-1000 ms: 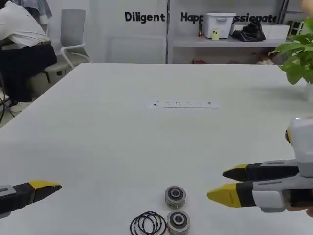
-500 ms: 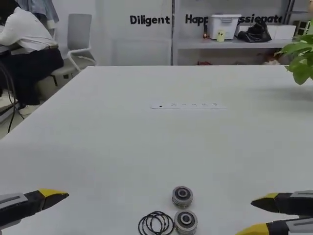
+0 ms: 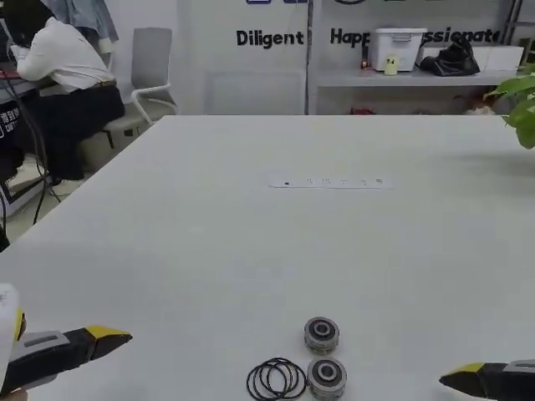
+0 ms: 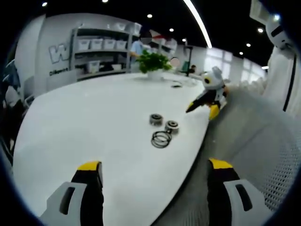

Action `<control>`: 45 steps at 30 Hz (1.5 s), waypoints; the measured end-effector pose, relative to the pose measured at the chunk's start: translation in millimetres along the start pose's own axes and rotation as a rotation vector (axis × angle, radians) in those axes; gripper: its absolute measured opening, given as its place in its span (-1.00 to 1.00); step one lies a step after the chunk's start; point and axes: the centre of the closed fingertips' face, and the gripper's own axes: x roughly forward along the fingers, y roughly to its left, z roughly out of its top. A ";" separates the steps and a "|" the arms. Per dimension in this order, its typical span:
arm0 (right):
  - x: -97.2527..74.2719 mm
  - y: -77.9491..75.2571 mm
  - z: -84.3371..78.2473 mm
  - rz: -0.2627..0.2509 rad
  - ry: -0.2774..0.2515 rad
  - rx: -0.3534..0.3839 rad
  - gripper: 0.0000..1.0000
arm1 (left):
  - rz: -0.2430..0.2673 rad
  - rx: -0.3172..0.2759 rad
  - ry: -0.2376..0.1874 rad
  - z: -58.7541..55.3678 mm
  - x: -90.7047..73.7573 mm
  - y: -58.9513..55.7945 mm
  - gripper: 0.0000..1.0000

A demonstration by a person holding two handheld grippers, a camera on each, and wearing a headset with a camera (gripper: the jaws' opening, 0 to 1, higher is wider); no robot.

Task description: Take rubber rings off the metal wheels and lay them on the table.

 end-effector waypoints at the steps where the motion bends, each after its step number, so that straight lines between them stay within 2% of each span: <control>1: 0.1 0.4 -0.5 0.001 0.001 0.000 0.47 | -0.002 0.000 0.002 -0.3 0.5 -0.5 0.87; 12: -5.4 10.2 -5.9 -0.007 0.028 -0.053 0.44 | 0.017 -0.005 0.018 -3.3 1.1 -0.2 0.87; 17: -10.5 15.3 -2.9 -0.009 0.025 -0.072 0.47 | 0.034 0.019 0.063 -9.7 0.6 1.0 0.85; 19: -10.3 12.8 -1.7 -0.010 0.022 -0.078 0.46 | 0.035 0.013 0.072 -11.6 0.2 1.2 0.84; 24: -13.0 12.4 0.2 -0.015 0.011 -0.070 0.45 | 0.058 -0.001 0.064 -10.9 -2.2 4.6 0.82; 29: -17.2 13.7 3.9 -0.018 -0.003 -0.067 0.44 | 0.057 -0.006 0.071 -11.2 -2.9 4.8 0.83; 34: -21.8 15.7 9.0 -0.020 -0.020 -0.071 0.44 | 0.057 -0.017 0.064 -8.4 -5.2 4.0 0.81; 38: -25.2 17.9 11.6 -0.022 -0.034 -0.067 0.43 | 0.049 -0.039 0.033 0.8 -9.9 0.1 0.81; 45: -32.9 25.7 17.6 -0.027 -0.066 -0.075 0.40 | 0.039 0.004 0.028 14.6 -14.6 -10.7 0.80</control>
